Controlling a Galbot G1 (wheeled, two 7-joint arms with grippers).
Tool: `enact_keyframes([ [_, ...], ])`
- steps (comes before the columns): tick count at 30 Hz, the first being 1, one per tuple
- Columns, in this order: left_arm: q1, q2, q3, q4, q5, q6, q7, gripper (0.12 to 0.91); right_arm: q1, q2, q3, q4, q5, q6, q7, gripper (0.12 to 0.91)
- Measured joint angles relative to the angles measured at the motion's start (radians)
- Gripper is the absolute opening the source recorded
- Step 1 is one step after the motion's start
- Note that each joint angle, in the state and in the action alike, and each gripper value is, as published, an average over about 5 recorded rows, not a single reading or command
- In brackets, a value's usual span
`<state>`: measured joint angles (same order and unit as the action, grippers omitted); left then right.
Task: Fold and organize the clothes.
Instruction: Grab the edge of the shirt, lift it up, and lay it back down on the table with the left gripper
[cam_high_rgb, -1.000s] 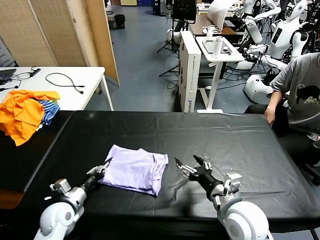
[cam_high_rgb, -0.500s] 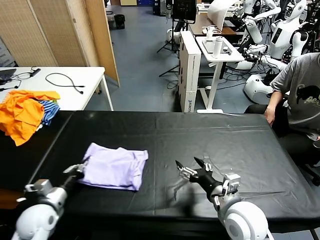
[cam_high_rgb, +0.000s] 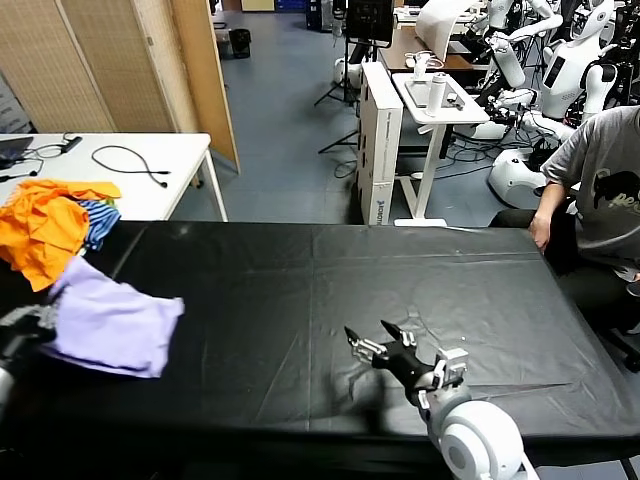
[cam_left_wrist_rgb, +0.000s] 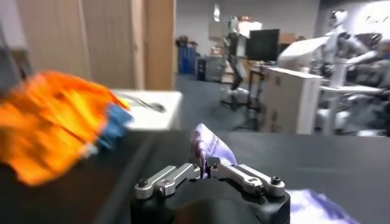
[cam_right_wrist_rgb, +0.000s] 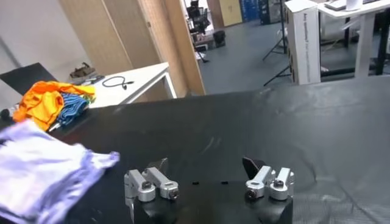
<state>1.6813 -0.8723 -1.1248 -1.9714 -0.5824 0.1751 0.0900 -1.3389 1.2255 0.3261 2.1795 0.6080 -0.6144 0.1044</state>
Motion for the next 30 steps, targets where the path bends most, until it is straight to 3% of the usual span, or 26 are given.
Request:
enact_keyframes([
  [4,0.015,-0.011,-0.007,-0.074,0.111,0.034,-0.035,0.182,-0.006,0.001,0.005,0.005,0.0,-0.001,0.002,0.907],
  [7,0.0,-0.048,0.058,-0.148,0.173,0.079,-0.064,0.182,-0.015,0.001,0.016,0.017,0.0,-0.004,0.005,0.907],
  [13,-0.057,-0.167,0.332,-0.231,0.231,0.14,-0.117,0.182,-0.039,-0.001,0.042,0.039,-0.001,-0.006,0.008,0.907],
  [18,-0.112,-0.274,0.572,-0.216,0.238,0.153,-0.166,0.182,-0.053,0.012,0.046,0.042,-0.007,-0.012,0.011,0.907],
  [25,-0.164,-0.39,0.778,-0.16,0.268,0.149,-0.175,0.184,-0.044,0.015,0.035,0.04,0.028,-0.034,0.016,0.907],
  [27,-0.171,-0.4,0.801,-0.158,0.279,0.15,-0.166,0.22,-0.04,0.009,0.034,0.039,0.042,-0.039,0.015,0.907],
  [30,-0.174,-0.399,0.817,-0.173,0.305,0.142,-0.149,0.366,-0.032,-0.002,0.028,0.033,0.057,-0.046,0.011,0.907],
])
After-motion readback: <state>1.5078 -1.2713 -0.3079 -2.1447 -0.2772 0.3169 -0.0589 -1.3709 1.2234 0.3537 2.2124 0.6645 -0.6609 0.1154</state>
